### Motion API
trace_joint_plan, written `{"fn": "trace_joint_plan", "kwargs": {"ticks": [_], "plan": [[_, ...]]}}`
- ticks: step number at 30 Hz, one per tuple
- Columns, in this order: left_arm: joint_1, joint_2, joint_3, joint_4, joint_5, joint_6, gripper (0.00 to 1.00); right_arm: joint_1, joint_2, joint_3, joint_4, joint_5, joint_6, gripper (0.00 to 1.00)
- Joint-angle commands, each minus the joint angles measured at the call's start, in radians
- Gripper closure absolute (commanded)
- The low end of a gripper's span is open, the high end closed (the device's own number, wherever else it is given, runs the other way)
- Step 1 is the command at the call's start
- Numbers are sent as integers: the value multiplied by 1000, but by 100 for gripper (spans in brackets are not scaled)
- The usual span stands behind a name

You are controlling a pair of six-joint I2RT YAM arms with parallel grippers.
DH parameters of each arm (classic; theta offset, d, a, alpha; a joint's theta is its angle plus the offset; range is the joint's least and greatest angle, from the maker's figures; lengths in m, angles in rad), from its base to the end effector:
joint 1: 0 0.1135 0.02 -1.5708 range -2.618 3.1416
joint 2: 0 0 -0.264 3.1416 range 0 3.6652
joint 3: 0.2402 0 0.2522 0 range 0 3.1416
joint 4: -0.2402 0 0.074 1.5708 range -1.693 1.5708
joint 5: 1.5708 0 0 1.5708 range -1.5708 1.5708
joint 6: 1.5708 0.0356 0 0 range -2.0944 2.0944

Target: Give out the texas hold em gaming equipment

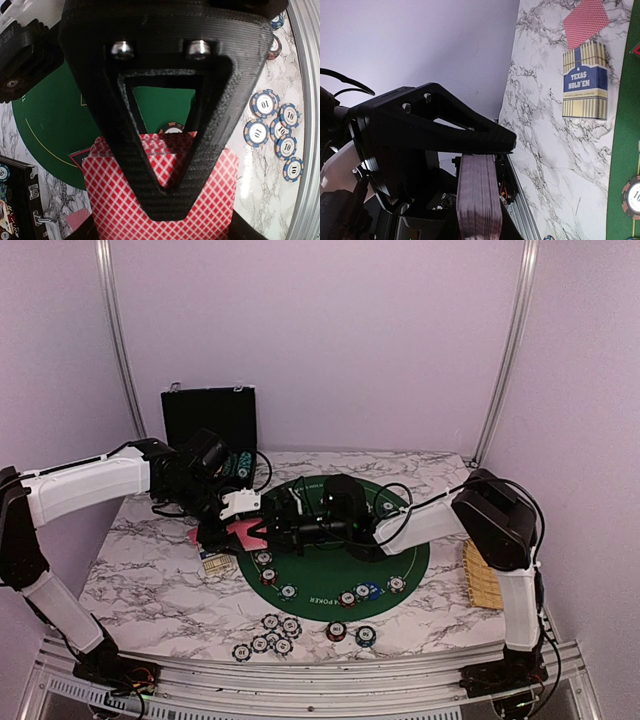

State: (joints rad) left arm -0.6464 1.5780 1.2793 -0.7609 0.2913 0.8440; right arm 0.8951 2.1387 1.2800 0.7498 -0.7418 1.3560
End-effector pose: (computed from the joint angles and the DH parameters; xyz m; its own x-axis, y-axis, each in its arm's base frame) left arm 0.2545 -0.2049 0.2685 0.0524 0.8572 -0.5123 0.9782 0.0593 0.1992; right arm 0.2734 0.3795 0.1789 -0.9869 -0.0796 -0.1401 -0.1457 0.0694 0.9869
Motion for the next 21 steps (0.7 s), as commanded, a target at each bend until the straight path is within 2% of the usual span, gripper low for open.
{"fn": "trace_joint_plan", "kwargs": {"ticks": [1,6,9,13,17,19,21], "plan": [[-4,1,7,15,38,-10,39,10,0,8,12,24,-17,90],[-3,-4,-4,21,34,-12,45,13,4,14,-1,29,-22,83],[-4,0,-6,20,30,-12,53,16,15,19,22,31,-5,81],[-6,6,-6,22,19,-17,55,23,30,36,31,29,6,77],[-7,11,-6,22,14,-16,56,30,45,57,31,19,4,50],[-7,11,-7,22,12,-17,57,37,50,71,10,16,-8,44],[-7,10,-10,22,11,-15,59,38,54,76,7,16,-7,43]]}}
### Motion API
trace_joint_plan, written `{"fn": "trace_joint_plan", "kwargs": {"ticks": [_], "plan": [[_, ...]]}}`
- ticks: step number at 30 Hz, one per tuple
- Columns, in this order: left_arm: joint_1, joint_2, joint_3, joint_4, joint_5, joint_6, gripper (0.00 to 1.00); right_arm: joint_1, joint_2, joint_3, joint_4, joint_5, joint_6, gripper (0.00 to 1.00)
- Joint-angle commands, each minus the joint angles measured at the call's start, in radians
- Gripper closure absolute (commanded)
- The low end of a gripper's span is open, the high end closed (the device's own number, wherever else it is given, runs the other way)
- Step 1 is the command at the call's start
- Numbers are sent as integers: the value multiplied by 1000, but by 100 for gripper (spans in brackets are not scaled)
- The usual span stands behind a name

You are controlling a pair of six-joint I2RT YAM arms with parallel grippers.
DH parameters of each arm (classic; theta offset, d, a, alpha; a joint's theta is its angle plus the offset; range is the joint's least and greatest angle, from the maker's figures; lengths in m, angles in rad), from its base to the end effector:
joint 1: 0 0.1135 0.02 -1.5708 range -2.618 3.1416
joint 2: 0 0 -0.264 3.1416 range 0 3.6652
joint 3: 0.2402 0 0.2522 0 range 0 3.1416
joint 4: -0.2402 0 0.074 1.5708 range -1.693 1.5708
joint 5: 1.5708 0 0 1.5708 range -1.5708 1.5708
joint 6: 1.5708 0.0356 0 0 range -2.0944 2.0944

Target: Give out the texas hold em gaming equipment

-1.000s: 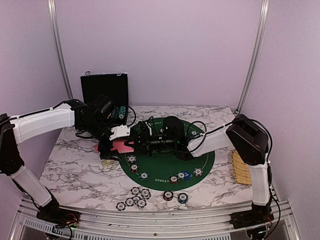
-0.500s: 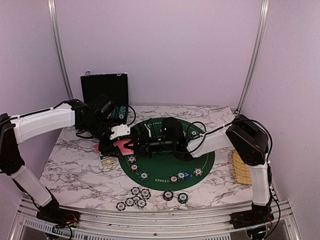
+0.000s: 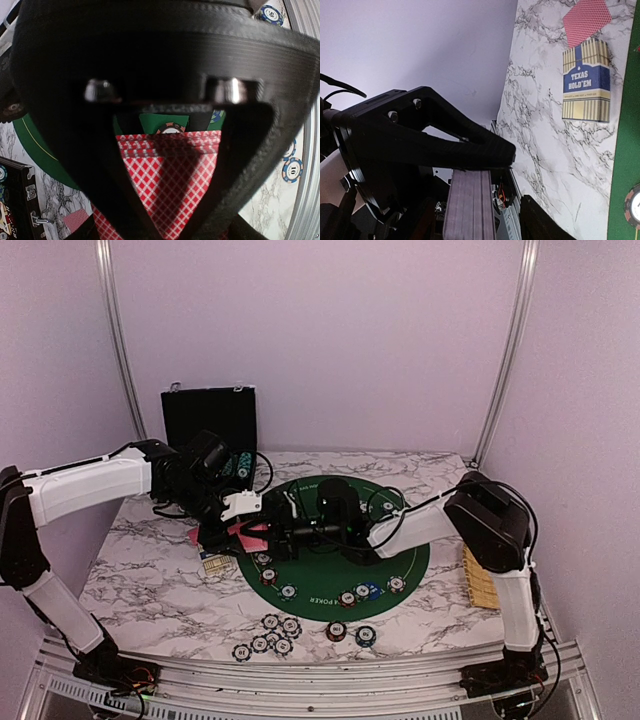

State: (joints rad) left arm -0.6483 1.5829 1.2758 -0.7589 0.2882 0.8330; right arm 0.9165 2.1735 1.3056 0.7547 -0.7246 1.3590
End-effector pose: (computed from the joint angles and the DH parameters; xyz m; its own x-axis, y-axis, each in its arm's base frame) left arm 0.2546 -0.2056 0.2660 0.0402 0.8596 -0.5094 0.9794 0.0671 0.1905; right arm 0.2696 0.3903 0.1715 -0.9872 -0.0842 -0.1357 -0.1419 0.0736 0.9871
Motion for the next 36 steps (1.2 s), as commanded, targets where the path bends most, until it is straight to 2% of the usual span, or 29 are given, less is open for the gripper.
{"fn": "trace_joint_plan", "kwargs": {"ticks": [1,6,14,22,36], "plan": [[-5,3,-6,20,14,-5,60,18,22,50,7,0,-5,43],[-6,-3,-4,19,15,-7,62,18,34,58,-13,7,-6,42],[-7,-26,-17,11,11,-5,68,18,20,96,-228,58,-113,38],[-7,-29,-34,-2,-3,3,72,2,-30,60,-310,87,-175,38],[-6,-34,-55,-5,-35,3,78,-16,-96,-1,-331,101,-207,51]]}}
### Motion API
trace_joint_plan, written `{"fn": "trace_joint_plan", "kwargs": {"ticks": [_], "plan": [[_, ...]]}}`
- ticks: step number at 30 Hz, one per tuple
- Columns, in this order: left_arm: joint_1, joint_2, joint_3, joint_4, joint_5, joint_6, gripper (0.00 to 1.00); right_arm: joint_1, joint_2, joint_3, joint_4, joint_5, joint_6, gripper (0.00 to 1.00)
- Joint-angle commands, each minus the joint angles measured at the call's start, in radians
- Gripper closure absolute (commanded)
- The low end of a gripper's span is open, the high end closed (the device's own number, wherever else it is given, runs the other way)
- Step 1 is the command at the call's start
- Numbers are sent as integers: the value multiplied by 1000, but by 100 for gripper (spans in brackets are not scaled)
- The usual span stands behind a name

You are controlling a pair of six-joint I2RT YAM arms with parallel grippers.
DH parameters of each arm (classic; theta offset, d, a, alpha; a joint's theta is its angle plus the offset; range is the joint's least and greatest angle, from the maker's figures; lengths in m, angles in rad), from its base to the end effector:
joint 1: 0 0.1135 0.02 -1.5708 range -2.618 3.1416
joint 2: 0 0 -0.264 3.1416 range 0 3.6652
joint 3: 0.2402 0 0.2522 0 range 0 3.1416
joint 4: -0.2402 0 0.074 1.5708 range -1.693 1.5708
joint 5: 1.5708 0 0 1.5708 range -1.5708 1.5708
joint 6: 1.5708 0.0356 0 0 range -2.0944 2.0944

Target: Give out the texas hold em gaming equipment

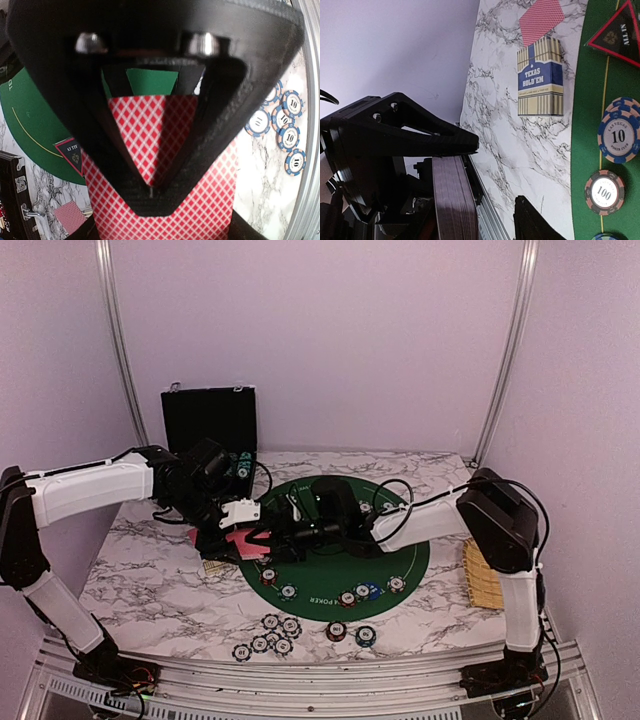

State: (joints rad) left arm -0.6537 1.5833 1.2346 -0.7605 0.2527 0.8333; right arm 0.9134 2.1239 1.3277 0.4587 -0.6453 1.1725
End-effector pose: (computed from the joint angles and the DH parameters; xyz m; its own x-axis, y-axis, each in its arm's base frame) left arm 0.2505 -0.2031 0.2531 0.0233 0.8849 -0.4652 0.9815 0.0683 0.1791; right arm 0.2700 0.3848 0.1711 -0.9810 -0.0657 -0.1824 -0.1933 0.2567 0.9470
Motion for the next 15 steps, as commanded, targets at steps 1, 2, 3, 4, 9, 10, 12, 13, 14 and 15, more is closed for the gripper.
{"fn": "trace_joint_plan", "kwargs": {"ticks": [1,2,3,4,9,10,12,13,14,15], "plan": [[-1,-34,-14,-3,1,-3,79,-13,-50,-26,-34,20,-21,51],[-1,-34,-14,-2,4,-7,80,-14,-55,-28,-35,19,-22,52],[-1,-34,-12,-2,5,-9,80,-13,-57,-27,-34,16,-23,52],[-1,-33,-11,-2,6,-10,80,-13,-60,-28,-33,14,-23,52],[0,-24,-11,-1,-15,-5,82,-14,-76,-32,-31,7,-25,52],[0,-22,-11,2,-22,-6,84,-15,-80,-34,-31,5,-26,52],[1,-17,-12,7,-37,-10,86,-16,-91,-41,-30,3,-28,51],[0,-14,-14,10,-49,-15,87,-19,-96,-45,-30,3,-29,51],[0,-11,-14,12,-54,-16,87,-21,-101,-51,-29,2,-30,50],[0,-10,-15,12,-56,-17,87,-22,-105,-55,-27,1,-31,49]]}}
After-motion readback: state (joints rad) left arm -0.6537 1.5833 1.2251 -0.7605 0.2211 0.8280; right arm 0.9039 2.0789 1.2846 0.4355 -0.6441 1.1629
